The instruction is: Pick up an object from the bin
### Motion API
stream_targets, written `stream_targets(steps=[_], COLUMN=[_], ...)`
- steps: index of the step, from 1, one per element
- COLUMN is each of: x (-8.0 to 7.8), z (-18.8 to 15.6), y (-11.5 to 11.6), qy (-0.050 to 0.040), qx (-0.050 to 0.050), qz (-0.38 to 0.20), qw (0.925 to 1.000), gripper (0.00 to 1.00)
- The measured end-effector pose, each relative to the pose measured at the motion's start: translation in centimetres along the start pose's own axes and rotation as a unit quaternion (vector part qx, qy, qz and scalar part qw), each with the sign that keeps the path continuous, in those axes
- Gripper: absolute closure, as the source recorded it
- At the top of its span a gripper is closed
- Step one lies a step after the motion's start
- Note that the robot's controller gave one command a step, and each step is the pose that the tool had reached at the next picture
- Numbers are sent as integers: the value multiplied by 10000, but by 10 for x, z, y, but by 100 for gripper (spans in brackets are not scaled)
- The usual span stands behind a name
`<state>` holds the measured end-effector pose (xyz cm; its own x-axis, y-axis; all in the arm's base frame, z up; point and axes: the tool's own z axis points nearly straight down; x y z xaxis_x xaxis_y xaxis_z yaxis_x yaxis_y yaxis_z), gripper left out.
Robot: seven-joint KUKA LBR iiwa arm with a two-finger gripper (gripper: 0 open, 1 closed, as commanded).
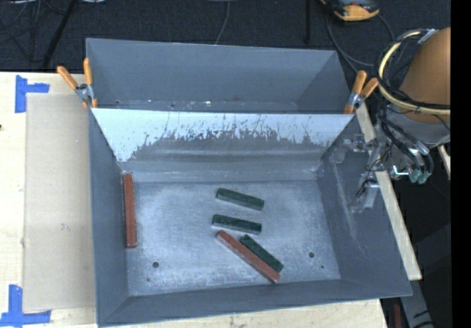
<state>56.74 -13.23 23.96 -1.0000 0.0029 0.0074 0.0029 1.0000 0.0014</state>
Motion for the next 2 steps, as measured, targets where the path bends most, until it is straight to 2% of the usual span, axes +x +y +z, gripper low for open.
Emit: stream_targets(steps=[1,2], x=[-40,-30], z=[80,157], y=[49,128], qy=[-5,-6], qx=[-15,-8], qz=[243,-1694], qw=[9997,9855], gripper=[0,0])
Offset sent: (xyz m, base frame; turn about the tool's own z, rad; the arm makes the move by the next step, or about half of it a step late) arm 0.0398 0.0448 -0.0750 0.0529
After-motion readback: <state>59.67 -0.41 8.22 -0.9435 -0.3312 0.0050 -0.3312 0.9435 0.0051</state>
